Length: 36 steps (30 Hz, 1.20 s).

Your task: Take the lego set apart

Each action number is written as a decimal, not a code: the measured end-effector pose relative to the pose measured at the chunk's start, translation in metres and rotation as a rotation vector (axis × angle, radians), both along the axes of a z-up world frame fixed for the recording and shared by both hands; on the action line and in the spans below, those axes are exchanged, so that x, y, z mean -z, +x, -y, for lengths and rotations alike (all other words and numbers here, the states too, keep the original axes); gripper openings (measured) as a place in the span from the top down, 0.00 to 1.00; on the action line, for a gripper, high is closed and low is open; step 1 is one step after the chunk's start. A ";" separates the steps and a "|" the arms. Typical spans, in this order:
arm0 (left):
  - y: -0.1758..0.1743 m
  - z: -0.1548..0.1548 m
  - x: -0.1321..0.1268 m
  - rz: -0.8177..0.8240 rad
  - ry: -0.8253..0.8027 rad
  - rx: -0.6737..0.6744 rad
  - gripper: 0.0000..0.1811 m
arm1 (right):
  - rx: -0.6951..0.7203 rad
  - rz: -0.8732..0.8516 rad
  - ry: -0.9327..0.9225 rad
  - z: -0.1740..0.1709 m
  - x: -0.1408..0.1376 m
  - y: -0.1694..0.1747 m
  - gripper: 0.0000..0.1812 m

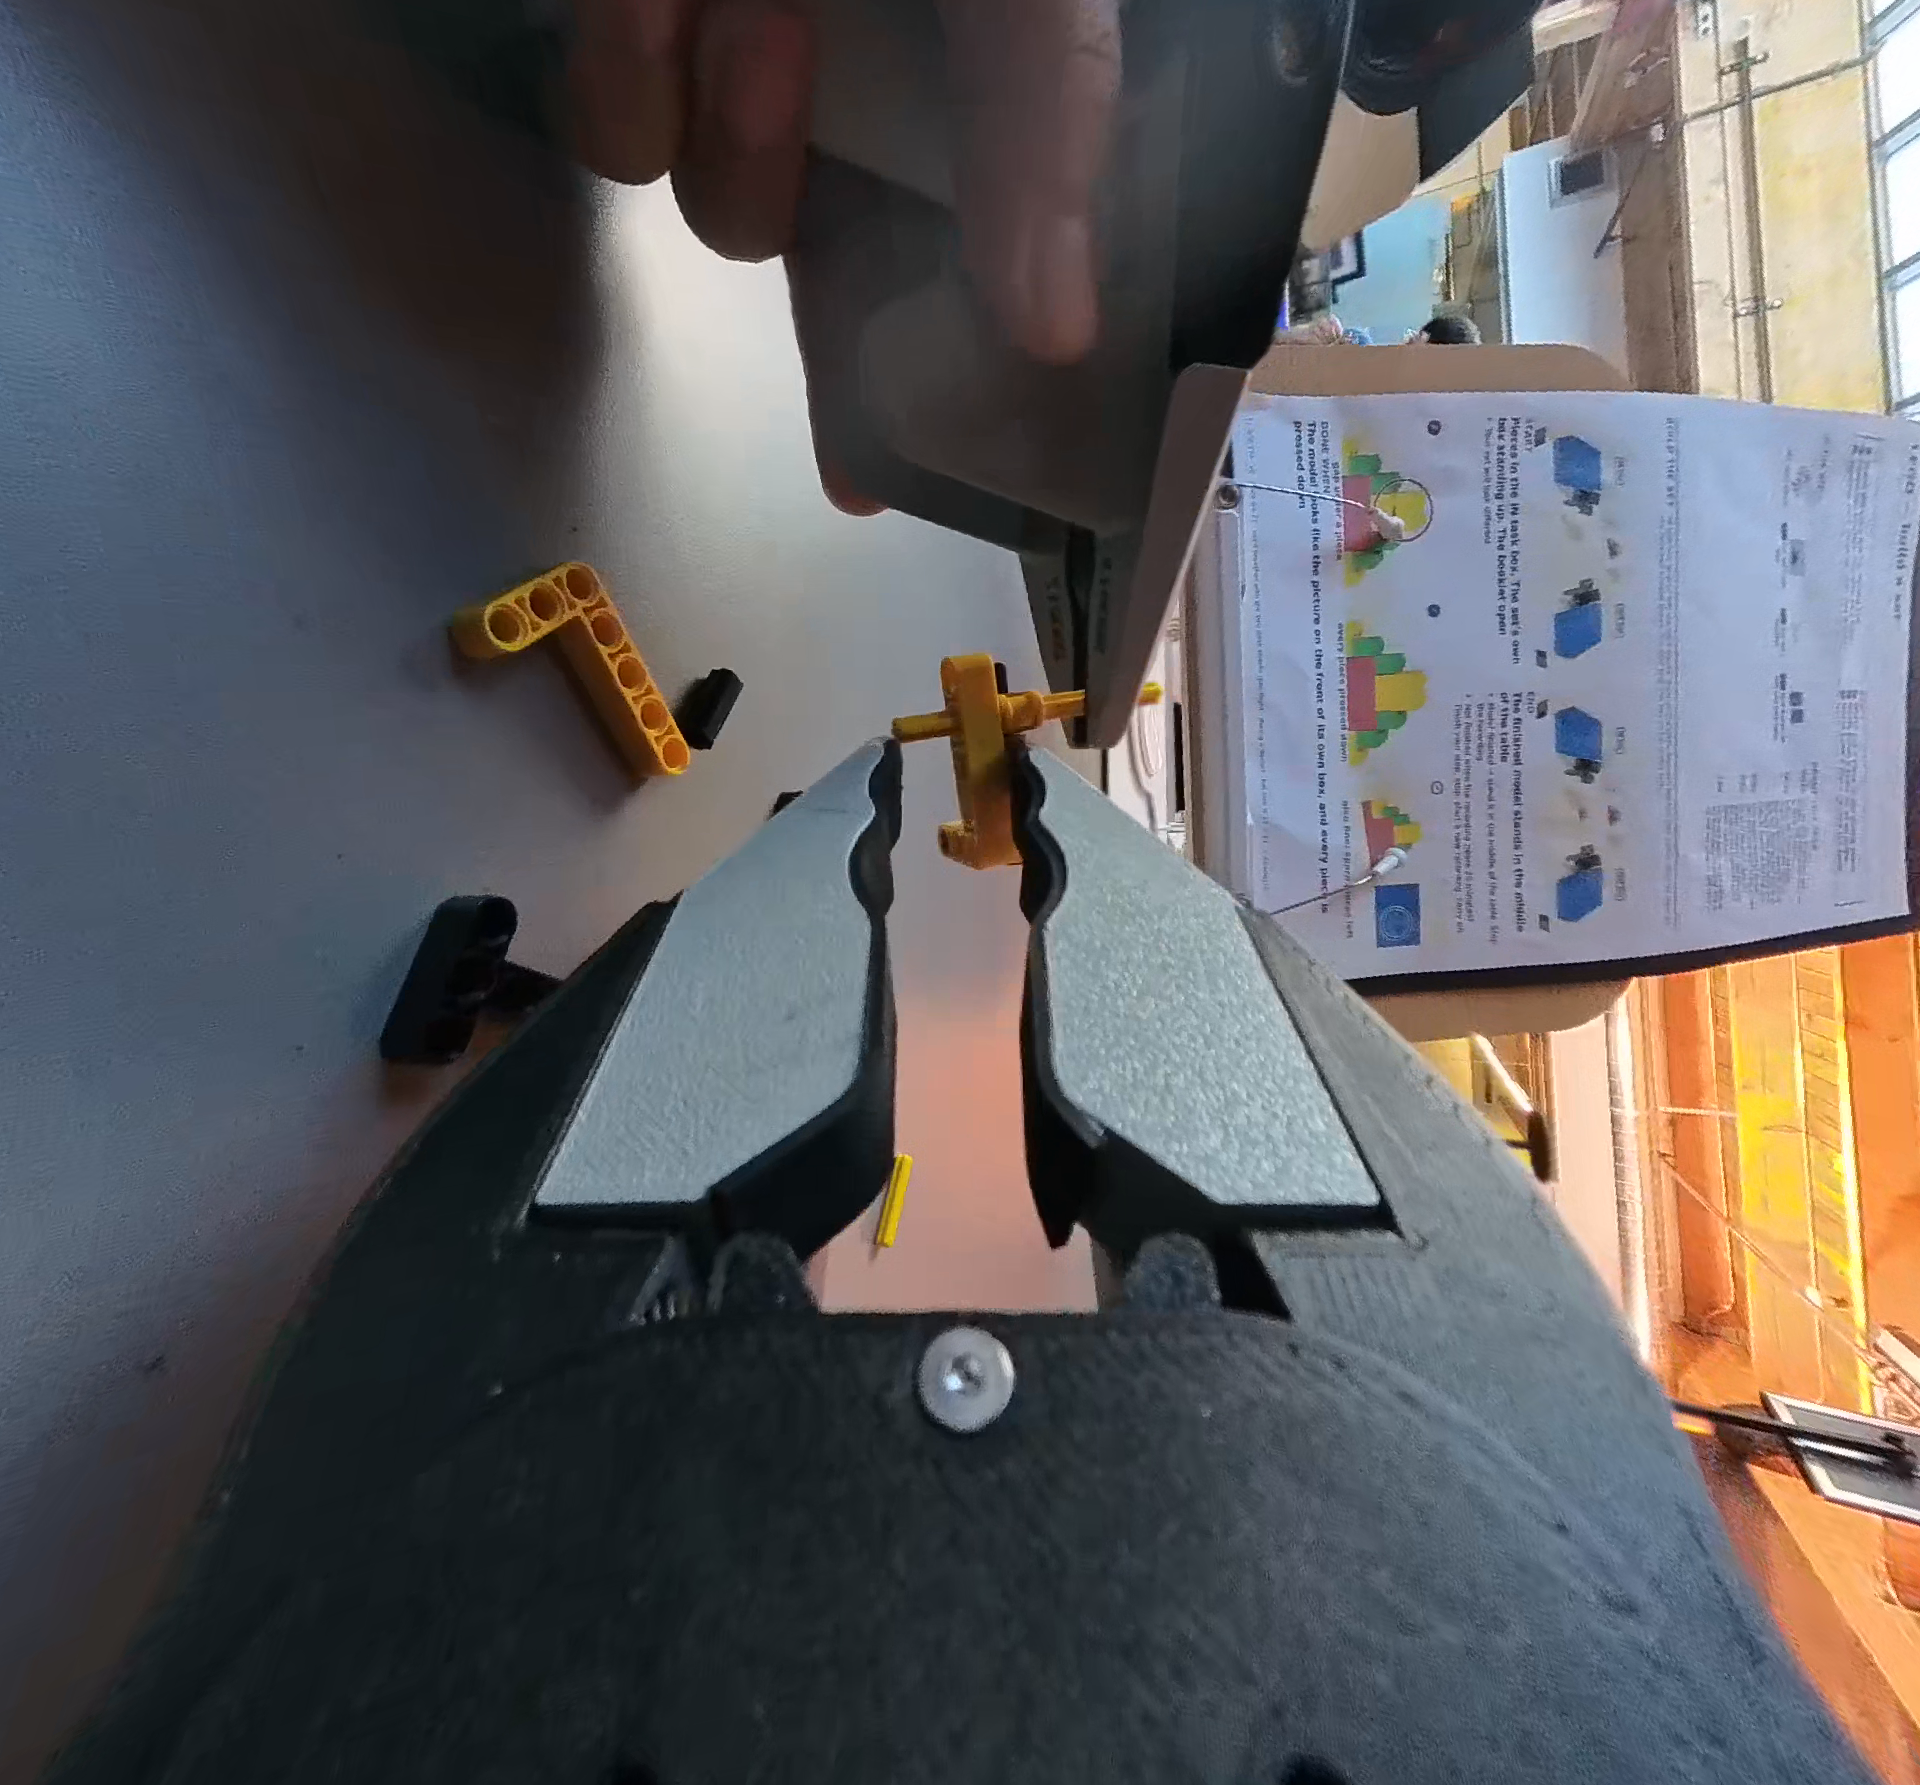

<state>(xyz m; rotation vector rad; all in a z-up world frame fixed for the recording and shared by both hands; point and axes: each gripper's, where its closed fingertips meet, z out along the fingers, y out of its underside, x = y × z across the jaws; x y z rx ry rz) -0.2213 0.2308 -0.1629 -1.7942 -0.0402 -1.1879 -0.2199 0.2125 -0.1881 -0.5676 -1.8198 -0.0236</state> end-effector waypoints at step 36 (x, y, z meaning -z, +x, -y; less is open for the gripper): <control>-0.004 -0.007 0.033 -0.244 -0.138 -0.051 1.00 | -0.156 0.229 0.109 0.007 0.045 0.005 0.97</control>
